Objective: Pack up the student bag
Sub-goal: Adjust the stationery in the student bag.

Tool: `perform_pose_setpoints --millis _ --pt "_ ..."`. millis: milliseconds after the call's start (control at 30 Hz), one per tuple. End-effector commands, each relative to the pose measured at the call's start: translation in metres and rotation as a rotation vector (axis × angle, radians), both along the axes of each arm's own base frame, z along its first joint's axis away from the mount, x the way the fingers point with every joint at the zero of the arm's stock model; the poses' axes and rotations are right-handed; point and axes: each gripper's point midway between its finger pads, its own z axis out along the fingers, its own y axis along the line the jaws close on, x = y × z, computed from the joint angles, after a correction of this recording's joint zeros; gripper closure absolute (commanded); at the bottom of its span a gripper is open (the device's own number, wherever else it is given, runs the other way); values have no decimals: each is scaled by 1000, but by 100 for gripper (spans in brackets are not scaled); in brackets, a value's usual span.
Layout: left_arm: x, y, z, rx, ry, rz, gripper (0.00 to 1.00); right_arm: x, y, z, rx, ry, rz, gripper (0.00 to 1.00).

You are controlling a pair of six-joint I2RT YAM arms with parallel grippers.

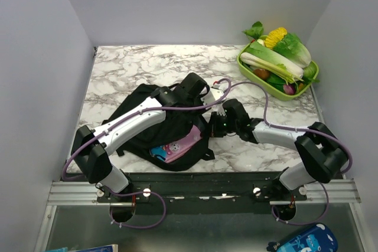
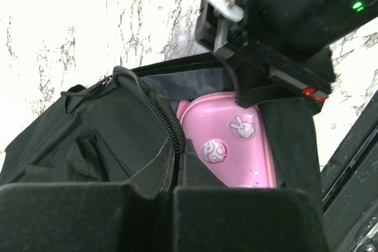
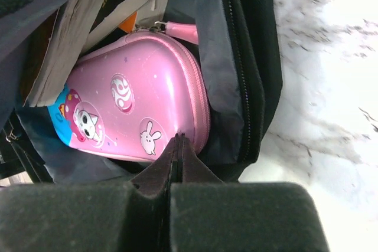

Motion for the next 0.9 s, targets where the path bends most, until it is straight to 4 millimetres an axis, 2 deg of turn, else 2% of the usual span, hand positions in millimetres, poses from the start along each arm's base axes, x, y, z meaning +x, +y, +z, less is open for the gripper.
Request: perform_pose_setpoints --millis 0,33,133,167,200,233,267,300,333,367,467,500,533,567,633,667,733,767,833,867 --pt "3 -15 32 -86 -28 -43 100 -5 13 -12 -19 23 78 100" --pt "-1 -16 32 -91 -13 -56 100 -3 12 -10 -25 13 77 99" --pt "-22 -21 26 -118 81 -123 100 23 -4 21 -62 -95 -5 99" --pt "-31 -20 18 -113 114 -144 100 31 -10 33 -54 -118 -20 98" --pt "-42 -23 16 -131 156 -184 100 40 -18 59 -20 -167 -47 94" --pt "-50 -21 13 -129 181 -202 100 57 -37 70 -16 -186 -108 88" --pt "-58 -20 8 -123 210 -226 100 64 -48 78 -25 -209 -131 86" --pt "-66 -20 7 -132 235 -259 99 71 -60 95 -16 -255 -161 82" --pt "-75 -18 4 -126 268 -280 97 86 -75 107 -19 -287 -211 77" --pt "-83 -15 1 -123 296 -299 94 91 -82 110 -39 -304 -219 73" --pt "-117 -13 -6 -113 414 -407 58 113 -92 115 -58 -315 -245 69" --pt "-125 -12 -8 -106 438 -435 39 117 -91 115 -59 -312 -245 69" --pt "-131 -11 -7 -103 453 -448 28 122 -89 103 -72 -281 -240 68" --pt "-131 -13 -2 -118 445 -446 5 128 -85 108 -62 -287 -238 68" --pt "-121 -15 13 -141 377 -435 1 138 -75 107 -27 -297 -214 66" --pt "-106 -16 26 -137 303 -408 1 144 -68 102 -12 -300 -189 65" --pt "-83 -12 43 -133 218 -362 1 146 -53 105 32 -319 -133 64" --pt "-51 -3 64 -160 139 -287 1 149 -48 102 26 -346 -100 63" --pt "-6 16 82 -163 42 -158 1 145 -32 104 38 -371 -33 60" --pt "25 35 97 -170 -19 -84 1 144 -27 103 34 -385 0 59"
